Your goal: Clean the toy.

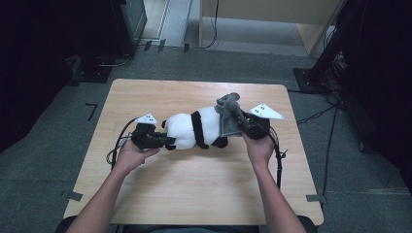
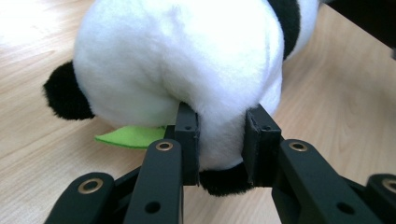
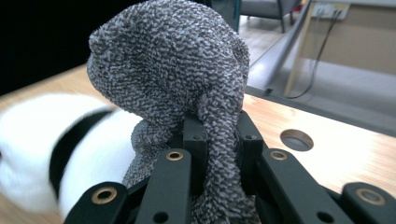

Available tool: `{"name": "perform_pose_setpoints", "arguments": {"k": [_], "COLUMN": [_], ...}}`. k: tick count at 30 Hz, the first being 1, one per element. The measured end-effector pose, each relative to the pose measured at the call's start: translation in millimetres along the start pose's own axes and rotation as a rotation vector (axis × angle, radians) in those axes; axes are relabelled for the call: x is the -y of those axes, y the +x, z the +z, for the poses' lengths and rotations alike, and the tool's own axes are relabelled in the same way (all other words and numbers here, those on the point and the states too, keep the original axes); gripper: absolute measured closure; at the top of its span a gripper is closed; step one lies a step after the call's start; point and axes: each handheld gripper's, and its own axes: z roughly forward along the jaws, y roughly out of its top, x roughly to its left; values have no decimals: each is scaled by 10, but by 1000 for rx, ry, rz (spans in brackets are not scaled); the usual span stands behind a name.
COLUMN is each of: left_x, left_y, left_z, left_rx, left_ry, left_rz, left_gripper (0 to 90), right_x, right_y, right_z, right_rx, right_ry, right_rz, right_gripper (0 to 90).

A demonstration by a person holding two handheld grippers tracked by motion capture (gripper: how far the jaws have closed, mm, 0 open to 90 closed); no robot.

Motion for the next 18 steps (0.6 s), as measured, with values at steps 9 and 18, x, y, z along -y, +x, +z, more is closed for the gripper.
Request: {"name": "perform_pose_setpoints", "arguments": {"k": [9,18], "left_x": [103,120], "left_y": [111,123], "left_z": [16,35], "left_rx": [-4,-18], "left_ry": [-48,-36], "left_rz": [-49,-58], "left_gripper": [693,694], "right_x": [76,379], "right_y": [-203,-94], "right_z": [312,579], "right_rx": [-52,-67], "right_ry": [106,197], "right_rz": [93,163], "right_gripper": [800,808]}}
